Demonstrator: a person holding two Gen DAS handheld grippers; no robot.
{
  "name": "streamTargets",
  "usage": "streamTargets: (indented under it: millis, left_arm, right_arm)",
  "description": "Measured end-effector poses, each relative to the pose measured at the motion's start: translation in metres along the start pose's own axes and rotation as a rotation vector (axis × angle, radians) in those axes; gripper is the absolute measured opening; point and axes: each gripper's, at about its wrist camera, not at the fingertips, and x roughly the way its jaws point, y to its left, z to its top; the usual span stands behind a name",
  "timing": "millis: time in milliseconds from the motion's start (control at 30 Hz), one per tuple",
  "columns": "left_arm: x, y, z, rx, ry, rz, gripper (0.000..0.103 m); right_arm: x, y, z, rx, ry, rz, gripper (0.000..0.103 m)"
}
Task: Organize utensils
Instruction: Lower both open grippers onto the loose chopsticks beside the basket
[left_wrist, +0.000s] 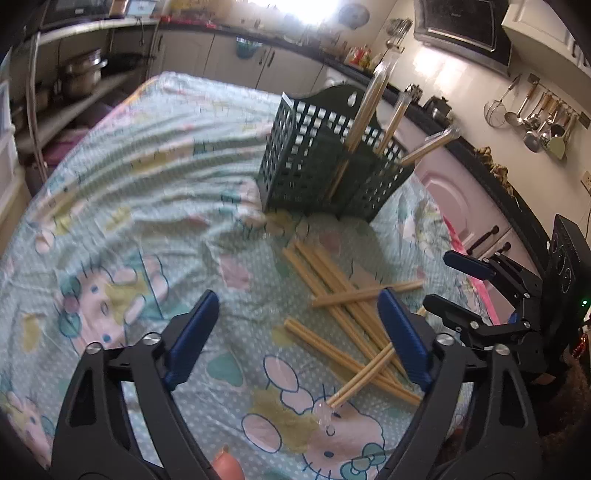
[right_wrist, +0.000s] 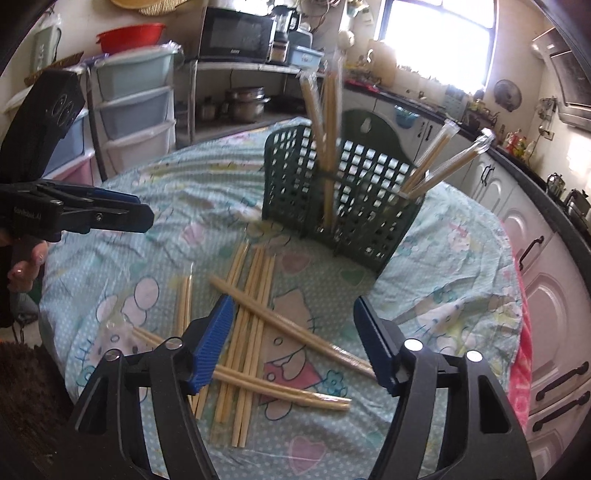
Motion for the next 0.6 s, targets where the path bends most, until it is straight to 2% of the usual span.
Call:
streamTargets:
  millis: [100,233,600]
  left_arm:
    - [0.011,0.004,-0.006,-0.024,0.053,-0.024,0.059]
    - [0.025,0.006,-0.012,-0.054,0.108,-0.053,0.046]
    - [0.051,0.014,-0.019,-0.121,0.178,-0.077,0.045]
  right_arm:
    - [0.01,0.003,-0.004,-0.008,0.028,0.018,0.058]
    - [0.022,0.005,-0.006,-0.018,0.063,0.047,0.05]
    - [0.056,0.018,-0.002,-0.1,0.125,0.081,0.05]
